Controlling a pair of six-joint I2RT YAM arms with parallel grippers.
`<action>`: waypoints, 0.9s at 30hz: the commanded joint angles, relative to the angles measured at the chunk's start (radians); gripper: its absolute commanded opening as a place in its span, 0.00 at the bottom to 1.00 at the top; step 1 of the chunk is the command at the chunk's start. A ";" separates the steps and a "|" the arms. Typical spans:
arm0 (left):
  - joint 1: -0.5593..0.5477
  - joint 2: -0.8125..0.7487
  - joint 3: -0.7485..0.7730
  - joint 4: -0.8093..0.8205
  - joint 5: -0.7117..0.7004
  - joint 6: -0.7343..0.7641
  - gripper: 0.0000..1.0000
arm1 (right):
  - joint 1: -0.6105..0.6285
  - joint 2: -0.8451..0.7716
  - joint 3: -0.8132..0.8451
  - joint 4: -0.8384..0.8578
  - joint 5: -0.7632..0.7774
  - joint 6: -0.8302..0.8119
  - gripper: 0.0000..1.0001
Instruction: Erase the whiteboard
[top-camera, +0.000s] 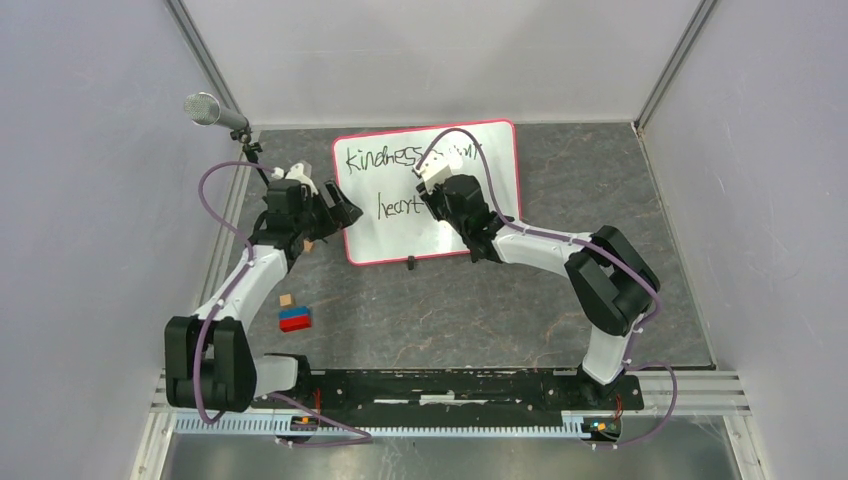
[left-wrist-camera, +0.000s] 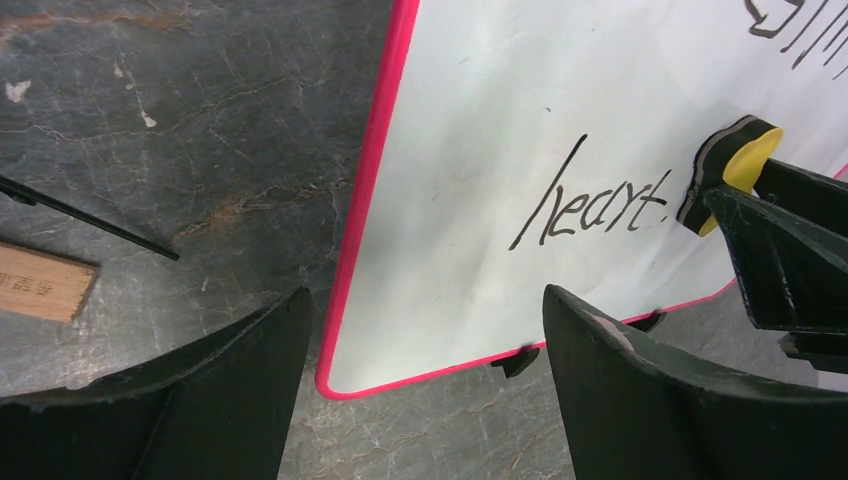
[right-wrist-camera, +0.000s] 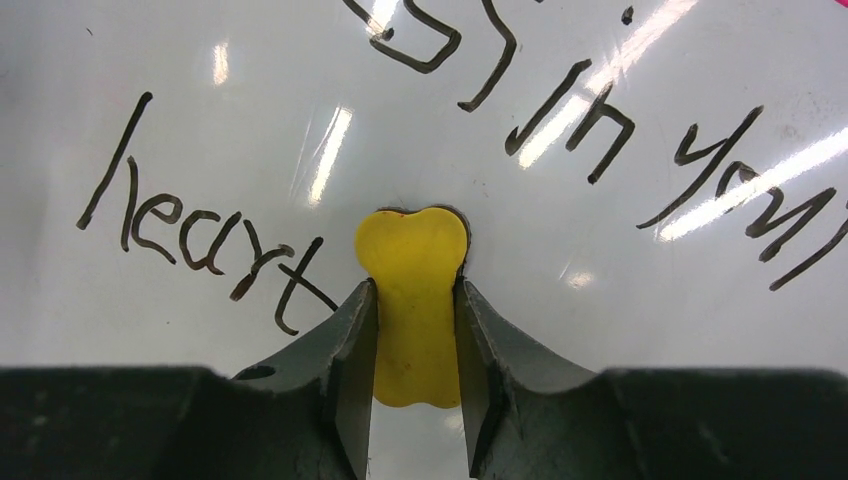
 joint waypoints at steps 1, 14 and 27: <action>0.009 0.057 0.039 0.035 0.048 -0.018 0.88 | 0.005 0.023 0.045 0.027 -0.005 0.000 0.34; 0.010 0.102 0.055 0.018 0.093 -0.016 0.71 | 0.089 0.074 0.084 0.017 0.034 -0.026 0.24; 0.064 0.092 0.022 0.045 0.063 -0.080 0.78 | 0.151 0.128 0.130 0.034 0.094 -0.055 0.21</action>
